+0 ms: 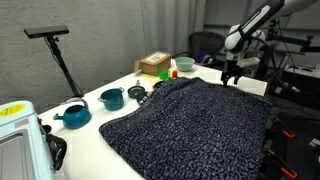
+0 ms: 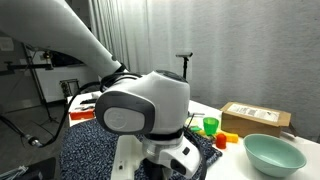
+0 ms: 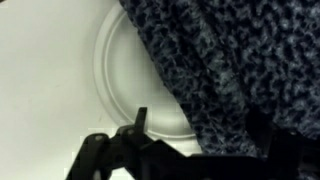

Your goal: Pull back the blanket

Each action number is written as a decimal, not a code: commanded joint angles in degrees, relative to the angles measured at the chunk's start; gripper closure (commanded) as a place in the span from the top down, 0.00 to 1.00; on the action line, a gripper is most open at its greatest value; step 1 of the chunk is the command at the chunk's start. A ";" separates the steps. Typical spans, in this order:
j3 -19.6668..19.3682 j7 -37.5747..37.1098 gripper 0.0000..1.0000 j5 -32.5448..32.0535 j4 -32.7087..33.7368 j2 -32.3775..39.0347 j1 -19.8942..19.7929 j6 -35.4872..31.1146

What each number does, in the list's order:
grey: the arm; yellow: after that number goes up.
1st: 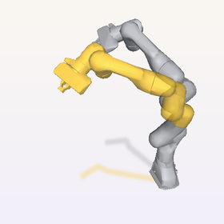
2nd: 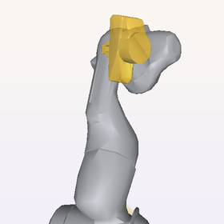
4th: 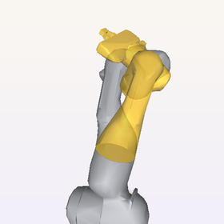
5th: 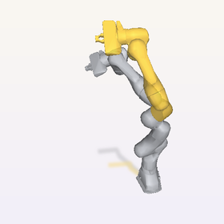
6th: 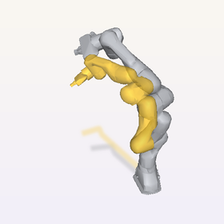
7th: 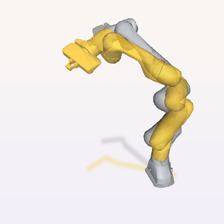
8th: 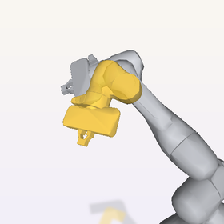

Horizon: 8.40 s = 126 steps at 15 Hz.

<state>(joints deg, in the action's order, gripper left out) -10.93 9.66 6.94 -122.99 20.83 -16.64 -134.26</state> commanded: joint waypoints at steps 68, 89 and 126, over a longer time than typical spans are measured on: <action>23.69 -47.15 0.02 -25.19 6.25 -17.01 30.16 15.84; 27.14 -47.98 0.02 0.21 9.27 -0.18 37.58 -6.09; 3.29 -15.62 1.00 1.21 6.05 -9.58 6.75 -1.02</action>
<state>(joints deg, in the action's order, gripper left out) -8.67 -13.21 -3.03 -117.03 8.67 -7.67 -132.59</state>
